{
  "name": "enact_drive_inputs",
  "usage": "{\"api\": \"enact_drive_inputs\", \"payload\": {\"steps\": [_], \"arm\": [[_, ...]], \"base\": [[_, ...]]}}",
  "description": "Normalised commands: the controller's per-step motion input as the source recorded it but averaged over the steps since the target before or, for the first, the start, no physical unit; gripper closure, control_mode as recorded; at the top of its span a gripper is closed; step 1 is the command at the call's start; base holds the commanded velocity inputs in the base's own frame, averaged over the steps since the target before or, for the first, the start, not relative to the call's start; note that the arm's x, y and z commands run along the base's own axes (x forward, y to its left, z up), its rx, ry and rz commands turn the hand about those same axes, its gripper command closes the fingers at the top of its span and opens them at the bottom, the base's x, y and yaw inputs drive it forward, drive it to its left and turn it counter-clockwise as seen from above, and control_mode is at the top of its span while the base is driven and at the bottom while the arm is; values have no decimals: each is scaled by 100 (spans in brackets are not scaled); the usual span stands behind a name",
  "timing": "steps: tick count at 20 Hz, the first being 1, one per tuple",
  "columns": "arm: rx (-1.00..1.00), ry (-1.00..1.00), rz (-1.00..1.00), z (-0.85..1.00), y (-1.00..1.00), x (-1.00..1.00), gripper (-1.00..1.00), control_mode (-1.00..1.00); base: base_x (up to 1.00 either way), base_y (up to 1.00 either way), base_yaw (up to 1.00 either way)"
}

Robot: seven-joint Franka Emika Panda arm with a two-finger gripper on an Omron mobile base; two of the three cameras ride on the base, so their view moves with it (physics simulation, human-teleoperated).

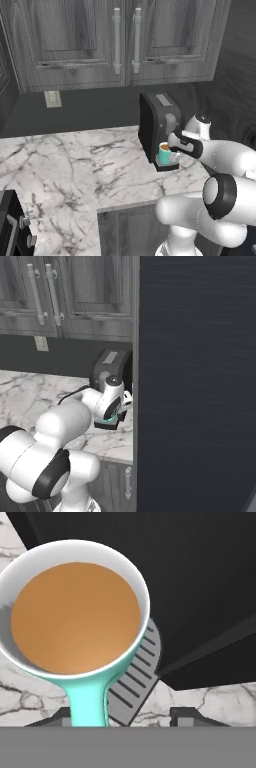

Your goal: Pick up the brewed coffee from the coffee machine and place it next to the breakfast plate on the dining counter.

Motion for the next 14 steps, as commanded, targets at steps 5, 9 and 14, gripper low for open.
{"api": "enact_drive_inputs", "payload": {"steps": [5,9,14], "arm": [[0,0,0,0,0,0,100,-100],[0,0,0,0,0,0,100,-100],[0,0,3,-2,7,-30,100,-100]], "base": [[0,0,0],[0,0,0],[0,0,0]]}}
